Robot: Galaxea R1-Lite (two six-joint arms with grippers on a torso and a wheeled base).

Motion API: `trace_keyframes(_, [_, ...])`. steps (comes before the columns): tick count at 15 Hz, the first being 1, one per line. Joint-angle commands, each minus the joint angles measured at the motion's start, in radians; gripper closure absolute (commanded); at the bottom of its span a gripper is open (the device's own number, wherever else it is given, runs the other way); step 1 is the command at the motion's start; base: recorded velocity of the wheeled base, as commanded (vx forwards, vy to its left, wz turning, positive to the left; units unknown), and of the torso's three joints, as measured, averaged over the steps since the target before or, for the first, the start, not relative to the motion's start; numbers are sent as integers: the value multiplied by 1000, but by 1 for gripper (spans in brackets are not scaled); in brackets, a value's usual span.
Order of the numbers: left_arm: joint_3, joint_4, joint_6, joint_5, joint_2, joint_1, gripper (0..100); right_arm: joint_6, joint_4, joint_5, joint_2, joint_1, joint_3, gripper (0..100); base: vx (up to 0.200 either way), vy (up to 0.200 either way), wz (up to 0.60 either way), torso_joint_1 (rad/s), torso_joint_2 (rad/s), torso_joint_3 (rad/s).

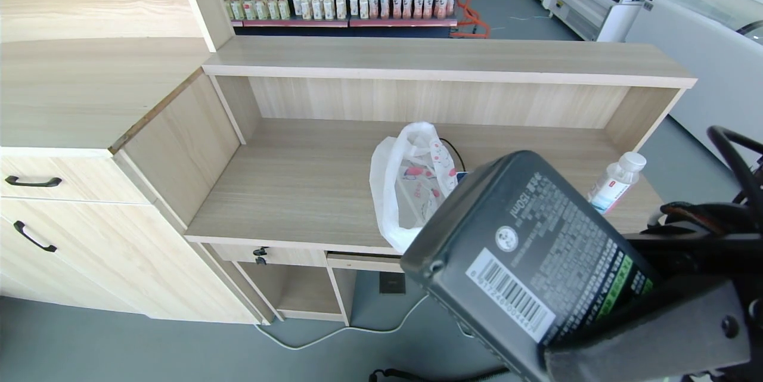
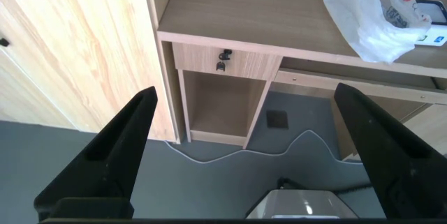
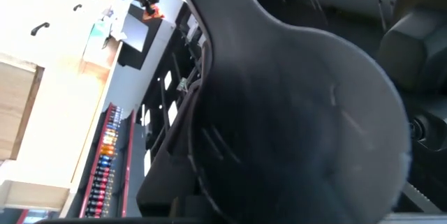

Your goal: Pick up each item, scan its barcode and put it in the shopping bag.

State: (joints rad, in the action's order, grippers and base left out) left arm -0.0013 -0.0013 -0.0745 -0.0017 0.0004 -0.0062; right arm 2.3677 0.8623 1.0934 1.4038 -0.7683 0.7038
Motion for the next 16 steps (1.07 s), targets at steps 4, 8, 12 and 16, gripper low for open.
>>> trace_keyframes(4, [0, 0, -1, 0, 0, 0, 0, 1, 1, 0, -8, 0, -10, 100, 0, 0, 0, 0, 0, 0])
trace_keyframes(8, [0, 0, -1, 0, 0, 0, 0, -13, 1, 0, -9, 0, -7, 100, 0, 0, 0, 0, 0, 0])
trace_keyframes(12, [1, 0, -1, 0, 0, 0, 0, -31, 3, 0, -23, 3, -9, 100, 0, 0, 0, 0, 0, 0])
trace_keyframes(16, [0, 0, -1, 0, 0, 0, 0, -31, 4, 2, -13, 3, -7, 100, 0, 0, 0, 0, 0, 0])
